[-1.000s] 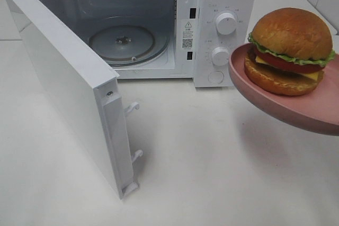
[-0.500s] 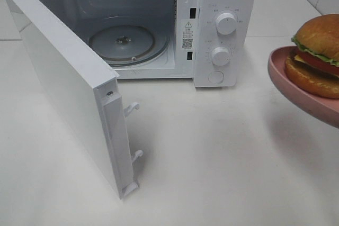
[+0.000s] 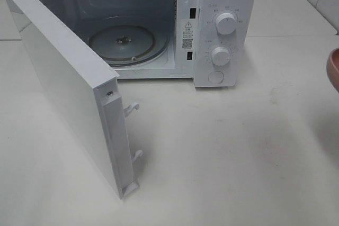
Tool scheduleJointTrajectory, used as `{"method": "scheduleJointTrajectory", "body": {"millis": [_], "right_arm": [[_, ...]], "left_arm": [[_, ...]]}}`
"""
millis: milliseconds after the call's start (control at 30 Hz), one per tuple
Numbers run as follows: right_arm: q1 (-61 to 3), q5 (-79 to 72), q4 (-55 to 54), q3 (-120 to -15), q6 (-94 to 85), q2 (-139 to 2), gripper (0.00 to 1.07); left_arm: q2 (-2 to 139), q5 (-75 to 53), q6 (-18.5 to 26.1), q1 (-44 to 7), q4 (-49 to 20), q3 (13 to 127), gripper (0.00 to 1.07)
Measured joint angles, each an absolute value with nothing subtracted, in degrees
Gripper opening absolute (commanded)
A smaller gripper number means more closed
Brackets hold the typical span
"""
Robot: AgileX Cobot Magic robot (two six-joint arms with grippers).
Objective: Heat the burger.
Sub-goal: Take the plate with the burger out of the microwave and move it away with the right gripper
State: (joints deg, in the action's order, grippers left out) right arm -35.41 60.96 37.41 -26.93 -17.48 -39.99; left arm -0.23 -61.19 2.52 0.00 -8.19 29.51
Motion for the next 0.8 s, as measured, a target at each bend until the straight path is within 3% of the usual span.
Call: {"method": "scheduleJointTrajectory", "body": {"millis": [267, 800], "right_arm": [[-35.4, 65.3, 39.4, -26.9, -13.3, -40.7, 0.01], [-35.4, 69.3, 42.7, -31.6, 7.3, -56.6, 0.01]], "left_arm": [[-0.2, -61.2, 2.5, 0.0, -8.2, 29.5, 0.98], [-0.2, -61.2, 2.5, 0.0, -8.2, 29.5, 0.98]]}}
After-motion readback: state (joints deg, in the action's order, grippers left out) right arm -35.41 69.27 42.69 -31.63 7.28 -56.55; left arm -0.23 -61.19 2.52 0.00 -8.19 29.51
